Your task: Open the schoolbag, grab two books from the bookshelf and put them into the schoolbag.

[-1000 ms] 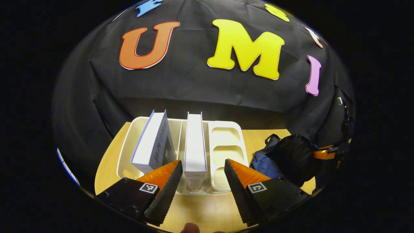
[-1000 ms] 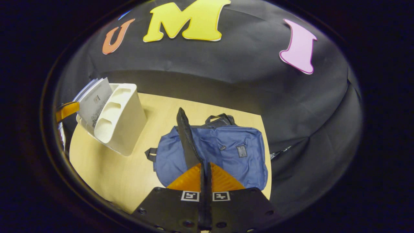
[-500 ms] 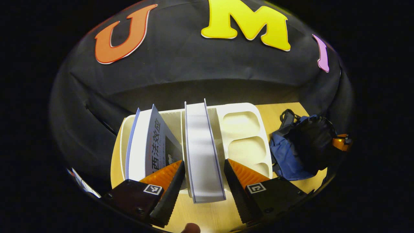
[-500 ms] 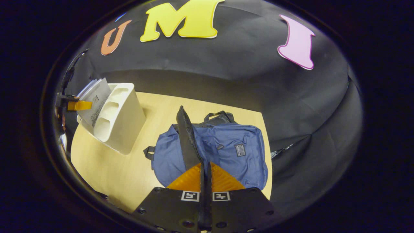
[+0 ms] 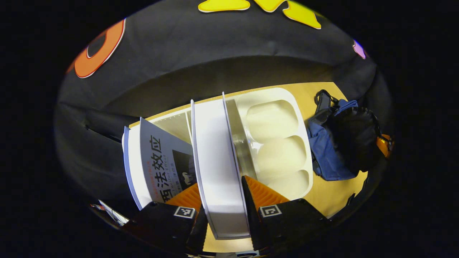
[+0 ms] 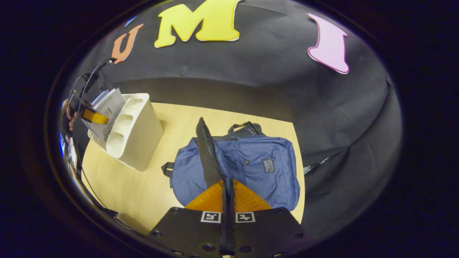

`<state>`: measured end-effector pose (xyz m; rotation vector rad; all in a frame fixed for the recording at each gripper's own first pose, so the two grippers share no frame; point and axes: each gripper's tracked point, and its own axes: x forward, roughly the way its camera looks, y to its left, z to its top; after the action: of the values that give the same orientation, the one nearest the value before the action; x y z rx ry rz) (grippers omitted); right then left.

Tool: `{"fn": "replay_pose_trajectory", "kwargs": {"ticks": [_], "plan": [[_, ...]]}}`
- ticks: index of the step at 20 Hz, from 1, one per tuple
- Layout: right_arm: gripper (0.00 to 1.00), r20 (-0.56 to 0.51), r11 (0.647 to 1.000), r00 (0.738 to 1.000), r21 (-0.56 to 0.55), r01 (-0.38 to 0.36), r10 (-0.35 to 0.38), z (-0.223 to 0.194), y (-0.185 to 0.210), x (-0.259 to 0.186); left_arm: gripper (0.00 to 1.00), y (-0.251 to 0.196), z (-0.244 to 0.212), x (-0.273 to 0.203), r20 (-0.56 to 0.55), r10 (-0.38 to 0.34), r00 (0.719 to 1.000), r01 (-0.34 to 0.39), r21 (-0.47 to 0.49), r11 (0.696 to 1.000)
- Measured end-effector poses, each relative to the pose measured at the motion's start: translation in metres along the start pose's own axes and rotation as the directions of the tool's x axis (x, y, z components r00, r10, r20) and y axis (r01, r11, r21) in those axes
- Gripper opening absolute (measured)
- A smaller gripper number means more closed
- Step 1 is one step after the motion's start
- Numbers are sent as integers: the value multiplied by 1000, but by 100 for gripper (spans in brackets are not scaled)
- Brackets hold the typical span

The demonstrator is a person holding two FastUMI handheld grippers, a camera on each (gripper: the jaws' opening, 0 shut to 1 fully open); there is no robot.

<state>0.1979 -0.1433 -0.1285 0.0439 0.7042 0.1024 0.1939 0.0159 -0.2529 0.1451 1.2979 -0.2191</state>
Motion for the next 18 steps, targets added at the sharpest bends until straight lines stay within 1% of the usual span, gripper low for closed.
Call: {"fn": "replay_pose_trajectory", "kwargs": {"ticks": [1,4,5,6,9,12,13,14,15,16,18], "plan": [[0,4,1000,1000,5,-2,2,1,-2,-1,50,2,1,0,1,-2,1000,2,-18,1000],[0,7,1000,1000,16,-11,11,1,-4,0,45,-2,1,-9,15,-19,1000,19,-44,999],[3,7,1000,1000,17,-15,15,-1,-3,0,48,0,2,-20,32,-9,999,10,-31,999],[0,8,1000,1000,17,-19,19,-1,-2,0,44,3,6,-32,60,3,998,-2,-16,1000],[0,14,1000,1000,7,-26,26,-1,3,0,43,8,11,-77,151,32,988,-35,17,999],[0,15,1000,999,6,-29,29,-3,4,-1,43,9,7,-133,249,27,968,-31,11,999],[0,17,1000,999,6,-29,29,-3,4,-2,43,11,3,-150,273,22,962,-22,-5,1000],[0,18,1000,999,7,-27,27,-4,3,-2,46,12,-3,-168,294,17,956,-10,-24,1000],[0,20,1000,999,8,-25,25,-3,3,-3,43,14,-9,-185,315,8,949,7,-48,999],[0,21,1000,1000,6,-22,22,-4,2,-4,43,13,-17,-198,335,-4,942,32,-79,996],[0,22,1000,1000,3,-15,15,-5,-1,-5,43,1,-37,-216,355,-57,933,119,-158,980]]}}
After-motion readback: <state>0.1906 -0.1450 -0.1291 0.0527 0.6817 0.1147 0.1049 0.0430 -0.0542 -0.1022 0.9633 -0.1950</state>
